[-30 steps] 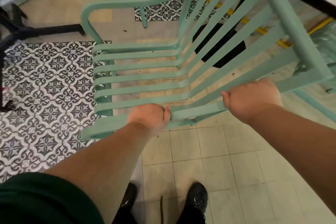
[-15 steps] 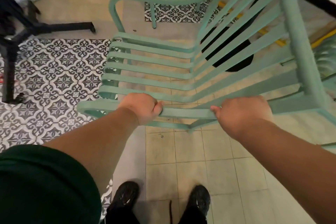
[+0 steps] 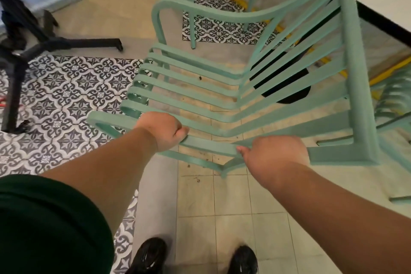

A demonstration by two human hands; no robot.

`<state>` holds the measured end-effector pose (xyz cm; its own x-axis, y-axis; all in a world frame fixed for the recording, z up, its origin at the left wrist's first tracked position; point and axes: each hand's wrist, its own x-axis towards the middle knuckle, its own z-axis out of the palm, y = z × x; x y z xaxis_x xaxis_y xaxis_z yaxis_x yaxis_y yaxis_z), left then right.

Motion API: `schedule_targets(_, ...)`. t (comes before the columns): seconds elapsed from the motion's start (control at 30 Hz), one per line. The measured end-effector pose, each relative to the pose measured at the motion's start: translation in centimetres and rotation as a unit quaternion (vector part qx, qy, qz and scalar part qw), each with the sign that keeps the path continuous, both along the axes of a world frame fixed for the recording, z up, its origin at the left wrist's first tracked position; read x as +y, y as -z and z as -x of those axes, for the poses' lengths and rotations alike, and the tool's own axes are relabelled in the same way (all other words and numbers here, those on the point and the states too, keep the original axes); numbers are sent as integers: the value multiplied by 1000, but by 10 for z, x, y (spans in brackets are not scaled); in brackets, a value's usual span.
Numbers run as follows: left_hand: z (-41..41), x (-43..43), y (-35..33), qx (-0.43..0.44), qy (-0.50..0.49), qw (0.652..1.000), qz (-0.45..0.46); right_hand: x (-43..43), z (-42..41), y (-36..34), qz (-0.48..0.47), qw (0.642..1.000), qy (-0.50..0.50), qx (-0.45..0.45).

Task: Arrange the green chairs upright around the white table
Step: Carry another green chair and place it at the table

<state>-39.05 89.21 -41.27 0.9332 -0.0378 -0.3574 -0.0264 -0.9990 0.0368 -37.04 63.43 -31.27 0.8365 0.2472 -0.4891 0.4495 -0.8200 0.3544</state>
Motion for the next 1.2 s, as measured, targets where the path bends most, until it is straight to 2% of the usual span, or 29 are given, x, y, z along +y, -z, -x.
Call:
schedule_targets(0.07,1,-10,-5,-3,-24,1000,-14,0,0,0,-2,1000,1,-3)
schedule_targets(0.2,-2,-51,-16,-71,-119,987,86,2,1,0,-16,1000,8,-4)
schedule_targets(0.27,1,-79,-13,-57,-103,990,76,2,1,-3,-21,1000,19,-7)
schedule_targets(0.37,5,-94,-3,-40,-72,996,14,2,1,-4,-35,999,26,1)
schedule_targets(0.5,-3,-86,-2,-2,-50,999,18,3,-1,0,-17,1000,3,9)
schedule_targets(0.57,-3,-86,-3,-11,-48,999,18,5,-2,-7,0,999,4,48)
schedule_targets(0.63,-2,-86,-3,-20,-61,998,22,7,-4,-24,17,993,-39,109)
schedule_targets(0.7,-2,-85,-2,-22,-60,998,27,3,-11,-52,-6,986,-68,151)
schedule_targets(0.73,-1,-84,-3,-21,-57,998,26,0,-19,-68,-33,987,-79,138)
schedule_targets(0.8,-1,-86,-5,-26,-51,998,24,-9,-47,-97,-69,992,-109,15)
schedule_targets(0.87,-1,-87,-7,-29,-52,998,25,-26,-89,-111,-82,987,-80,-112)
schedule_targets(0.9,0,-87,-7,-27,-54,998,27,-34,-107,-113,-72,986,-40,-143)
schedule_targets(0.93,0,-87,-7,-26,-55,998,28,-41,-121,-113,-65,986,2,-152)
schedule_targets(1.03,0,-87,-7,-31,-59,997,32,-51,-134,-104,-68,987,93,-107)
schedule_targets(1.2,0,-86,-6,-37,-51,998,30,-46,-134,-106,-100,976,157,-115)
